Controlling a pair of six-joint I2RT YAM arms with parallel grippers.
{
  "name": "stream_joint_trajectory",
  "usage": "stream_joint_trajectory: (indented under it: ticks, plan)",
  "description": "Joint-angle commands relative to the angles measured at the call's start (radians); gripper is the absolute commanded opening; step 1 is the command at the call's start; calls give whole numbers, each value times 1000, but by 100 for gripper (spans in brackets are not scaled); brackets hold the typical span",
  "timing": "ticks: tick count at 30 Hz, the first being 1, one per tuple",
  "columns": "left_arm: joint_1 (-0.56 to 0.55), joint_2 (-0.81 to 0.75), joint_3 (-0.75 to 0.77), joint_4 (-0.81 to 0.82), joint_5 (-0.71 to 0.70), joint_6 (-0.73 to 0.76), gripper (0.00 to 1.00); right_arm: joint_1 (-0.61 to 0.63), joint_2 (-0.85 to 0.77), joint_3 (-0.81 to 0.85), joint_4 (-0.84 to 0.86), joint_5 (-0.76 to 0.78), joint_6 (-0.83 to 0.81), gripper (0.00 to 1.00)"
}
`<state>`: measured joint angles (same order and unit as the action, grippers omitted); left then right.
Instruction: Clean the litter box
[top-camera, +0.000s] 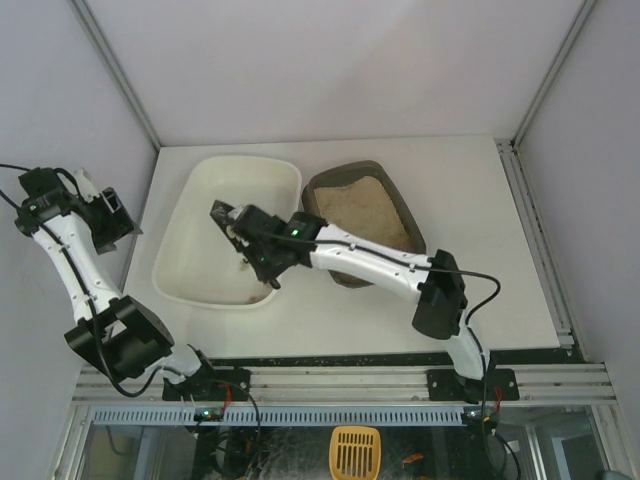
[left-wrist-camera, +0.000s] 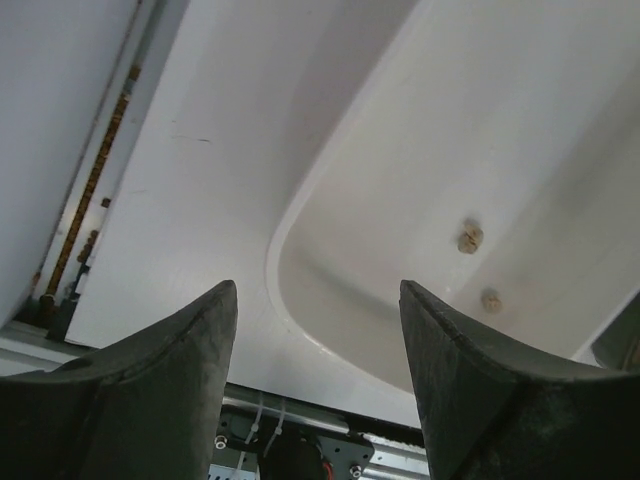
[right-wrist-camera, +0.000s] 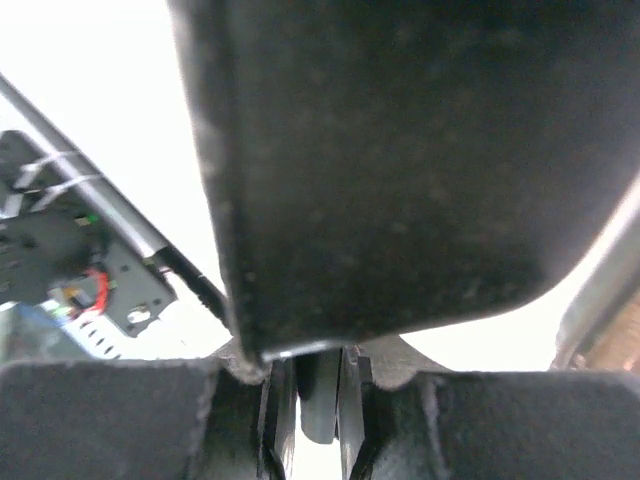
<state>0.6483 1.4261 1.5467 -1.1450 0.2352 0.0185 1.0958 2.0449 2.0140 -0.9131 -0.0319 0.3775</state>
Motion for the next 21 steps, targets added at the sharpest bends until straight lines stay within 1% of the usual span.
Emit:
stream_joint_trajectory:
  ticks: [1,4,6,9,12,15,21]
  plan:
    - [9,-53,4,-14,165,47,71,101,89,145,-228,449,-134,0]
    - [11,-66,-7,-10,222,64,72,162,133,164,-245,630,-190,0]
    - [12,-72,-17,-12,257,75,72,194,146,166,-248,698,-215,0]
    - [11,-87,-35,-5,280,84,73,222,147,159,-238,759,-235,0]
    - [10,-99,-45,0,270,84,76,225,138,146,-216,780,-258,0]
    - [11,-122,-64,22,266,78,76,222,126,134,-191,777,-282,0]
    - [10,-183,-106,71,269,38,79,194,83,122,-166,689,-283,0]
